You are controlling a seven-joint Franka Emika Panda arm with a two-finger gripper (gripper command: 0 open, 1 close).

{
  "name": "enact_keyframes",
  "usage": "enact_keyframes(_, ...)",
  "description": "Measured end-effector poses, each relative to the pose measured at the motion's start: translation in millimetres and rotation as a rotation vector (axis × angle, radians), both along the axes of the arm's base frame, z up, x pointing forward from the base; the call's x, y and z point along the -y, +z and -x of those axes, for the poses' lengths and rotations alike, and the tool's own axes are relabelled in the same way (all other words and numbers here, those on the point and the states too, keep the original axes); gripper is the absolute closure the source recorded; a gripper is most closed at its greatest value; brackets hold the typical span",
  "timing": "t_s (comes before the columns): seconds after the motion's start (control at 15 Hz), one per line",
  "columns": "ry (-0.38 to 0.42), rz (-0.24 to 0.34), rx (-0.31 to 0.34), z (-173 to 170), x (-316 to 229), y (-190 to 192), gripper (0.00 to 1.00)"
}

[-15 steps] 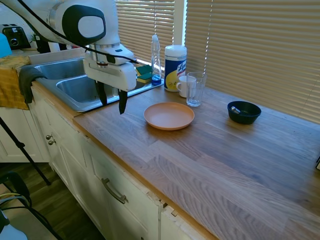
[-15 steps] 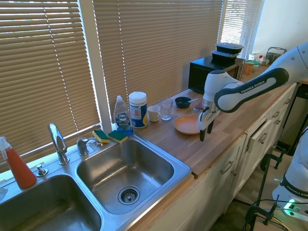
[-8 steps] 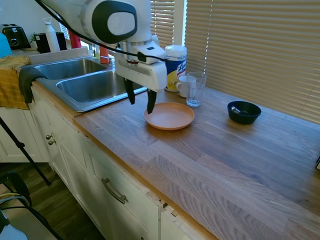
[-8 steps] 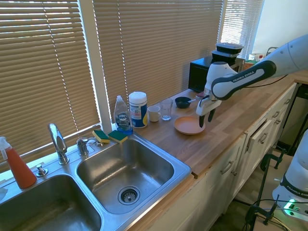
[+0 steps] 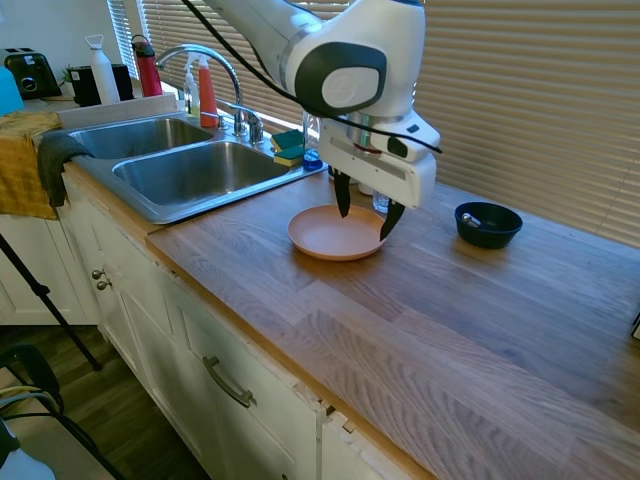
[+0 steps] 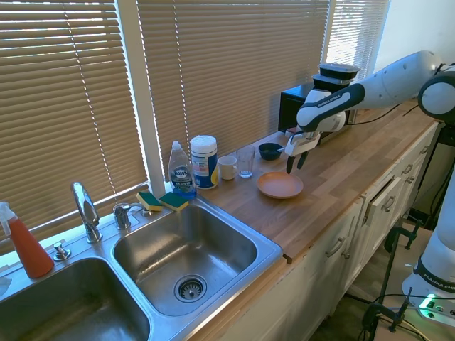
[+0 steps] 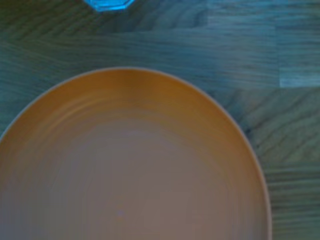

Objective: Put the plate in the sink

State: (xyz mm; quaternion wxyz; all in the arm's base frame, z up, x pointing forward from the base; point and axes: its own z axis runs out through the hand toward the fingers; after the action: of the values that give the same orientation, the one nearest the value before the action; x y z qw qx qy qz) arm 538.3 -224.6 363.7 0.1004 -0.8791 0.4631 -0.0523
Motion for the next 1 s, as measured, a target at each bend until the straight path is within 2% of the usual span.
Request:
enact_keyframes(0.27,0.069,-0.029,0.007,-20,17,-35,0.0)
enact_keyframes(0.47,0.121,-0.054,0.009,-28,9,-45,0.0)
enact_keyframes(0.53,0.13,-0.059,0.004,-28,6,-46,1.0)
enact_keyframes(1.0,0.148,-0.085,-0.002,-33,-7,-47,1.0)
